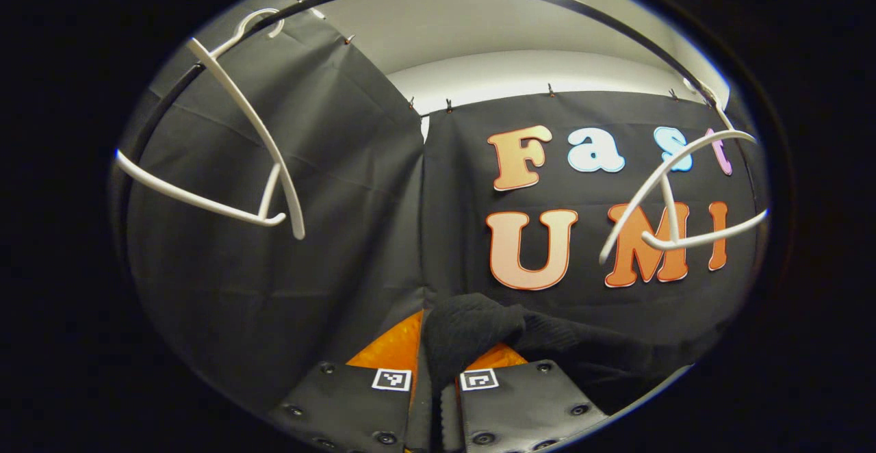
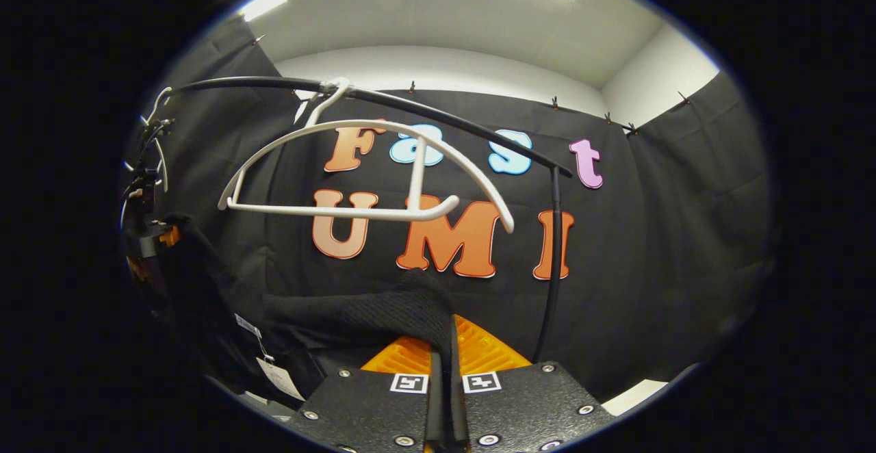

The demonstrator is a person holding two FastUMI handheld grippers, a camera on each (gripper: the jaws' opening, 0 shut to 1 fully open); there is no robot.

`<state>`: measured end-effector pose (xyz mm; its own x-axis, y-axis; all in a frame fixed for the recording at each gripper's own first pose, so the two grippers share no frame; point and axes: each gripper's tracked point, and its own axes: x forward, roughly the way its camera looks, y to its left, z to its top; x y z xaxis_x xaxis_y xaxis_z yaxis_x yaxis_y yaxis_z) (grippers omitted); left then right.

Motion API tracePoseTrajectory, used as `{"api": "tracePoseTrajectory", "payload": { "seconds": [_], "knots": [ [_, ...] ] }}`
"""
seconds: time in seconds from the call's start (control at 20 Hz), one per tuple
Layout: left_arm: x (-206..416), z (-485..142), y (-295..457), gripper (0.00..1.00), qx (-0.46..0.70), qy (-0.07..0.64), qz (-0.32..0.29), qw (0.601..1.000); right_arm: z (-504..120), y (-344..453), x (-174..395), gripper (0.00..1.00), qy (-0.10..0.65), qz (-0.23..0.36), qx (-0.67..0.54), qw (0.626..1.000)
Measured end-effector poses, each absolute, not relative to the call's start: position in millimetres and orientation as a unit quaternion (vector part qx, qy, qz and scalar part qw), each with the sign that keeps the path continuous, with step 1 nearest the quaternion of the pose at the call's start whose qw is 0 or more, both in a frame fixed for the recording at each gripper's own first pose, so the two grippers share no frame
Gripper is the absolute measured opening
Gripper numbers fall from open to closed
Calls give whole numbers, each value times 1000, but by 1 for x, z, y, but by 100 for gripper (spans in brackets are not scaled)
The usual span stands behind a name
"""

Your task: Grasp the clothes on the hanger with both hands and then place them into the laundry hamper below.

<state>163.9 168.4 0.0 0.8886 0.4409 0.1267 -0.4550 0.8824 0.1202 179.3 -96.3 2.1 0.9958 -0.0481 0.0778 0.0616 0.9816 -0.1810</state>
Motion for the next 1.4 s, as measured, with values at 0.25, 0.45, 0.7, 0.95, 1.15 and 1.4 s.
{"api": "tracePoseTrajectory", "payload": {
  "seconds": [0.25, 0.45, 0.7, 0.95, 1.15, 1.4],
  "knots": [
    [115, -31, 151, 15, 89, -7, 203, 975, -26, -63, 145, 4, -9, -6, -67, 998],
    [89, -77, 129, 14, 81, 54, 172, 980, -67, -36, 131, 4, 34, 21, -53, 998],
    [68, -164, 93, 15, 67, 165, 118, 977, -150, 1, 109, 5, 130, 64, -42, 989],
    [39, -241, 63, 14, 60, 257, 63, 963, -223, 34, 93, 5, 223, 93, -37, 970],
    [17, -296, 63, 14, 38, 344, 56, 936, -275, 36, 83, 6, 287, 94, -33, 953],
    [10, -331, 58, 15, 28, 405, 69, 911, -321, 28, 67, 13, 351, 82, -10, 933]
  ]
}}
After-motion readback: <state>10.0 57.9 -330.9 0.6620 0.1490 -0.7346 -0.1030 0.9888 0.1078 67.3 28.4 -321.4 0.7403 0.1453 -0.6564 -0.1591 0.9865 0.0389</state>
